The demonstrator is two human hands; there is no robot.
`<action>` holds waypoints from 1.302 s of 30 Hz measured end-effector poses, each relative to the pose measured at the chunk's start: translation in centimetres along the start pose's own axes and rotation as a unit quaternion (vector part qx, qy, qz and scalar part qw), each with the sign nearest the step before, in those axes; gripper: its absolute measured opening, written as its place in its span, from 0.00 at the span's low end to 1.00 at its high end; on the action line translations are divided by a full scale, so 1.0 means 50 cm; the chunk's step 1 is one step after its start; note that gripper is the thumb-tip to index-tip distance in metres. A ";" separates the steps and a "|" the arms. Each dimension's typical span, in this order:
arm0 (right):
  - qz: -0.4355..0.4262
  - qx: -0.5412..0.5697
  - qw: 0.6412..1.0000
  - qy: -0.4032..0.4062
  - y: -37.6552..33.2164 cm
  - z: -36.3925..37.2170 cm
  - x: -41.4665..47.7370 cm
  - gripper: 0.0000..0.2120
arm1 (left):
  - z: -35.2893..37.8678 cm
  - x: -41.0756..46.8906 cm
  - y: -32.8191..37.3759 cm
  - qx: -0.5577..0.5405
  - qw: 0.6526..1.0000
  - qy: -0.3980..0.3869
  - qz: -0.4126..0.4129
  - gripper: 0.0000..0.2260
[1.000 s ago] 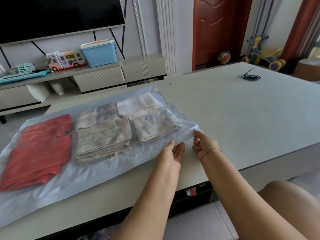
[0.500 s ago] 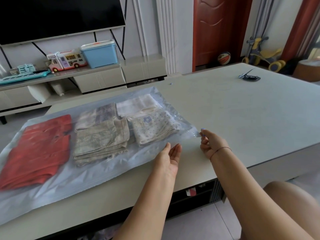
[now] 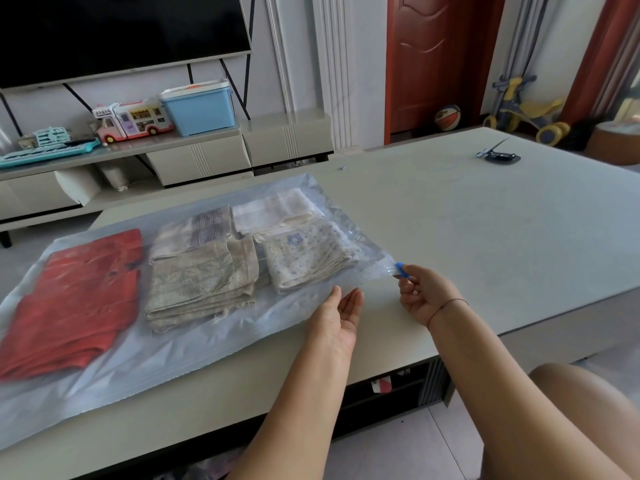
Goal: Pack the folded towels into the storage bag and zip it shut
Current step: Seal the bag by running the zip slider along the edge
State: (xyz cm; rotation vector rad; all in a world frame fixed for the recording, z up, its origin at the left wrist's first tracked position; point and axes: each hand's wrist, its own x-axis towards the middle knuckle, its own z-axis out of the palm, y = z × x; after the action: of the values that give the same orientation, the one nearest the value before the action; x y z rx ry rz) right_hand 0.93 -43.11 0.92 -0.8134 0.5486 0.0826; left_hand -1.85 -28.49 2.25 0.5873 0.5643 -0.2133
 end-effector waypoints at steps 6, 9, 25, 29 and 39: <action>0.002 -0.012 1.000 -0.003 -0.003 0.007 -0.001 0.09 | 0.002 0.001 -0.002 0.026 1.000 0.012 0.012 0.06; 0.014 -0.030 0.999 -0.015 -0.006 0.008 0.000 0.09 | 0.003 0.003 -0.004 0.035 0.999 0.019 0.018 0.05; 0.063 -0.123 0.986 -0.092 -0.044 -0.024 0.009 0.11 | 0.101 0.029 -0.081 0.107 0.994 0.026 0.010 0.16; 0.059 -0.173 0.978 -0.104 -0.058 -0.031 0.017 0.11 | 0.100 0.038 -0.087 0.104 0.993 0.044 0.032 0.15; 0.065 -0.259 0.954 -0.138 -0.068 -0.022 0.029 0.09 | 0.099 0.049 -0.079 0.135 0.990 0.043 0.024 0.06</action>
State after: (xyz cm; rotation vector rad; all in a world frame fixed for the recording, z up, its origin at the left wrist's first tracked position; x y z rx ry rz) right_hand 2.61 -46.46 1.86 -1.2528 0.3134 0.4712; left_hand 1.00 -34.64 2.44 0.8751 0.6092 -0.2210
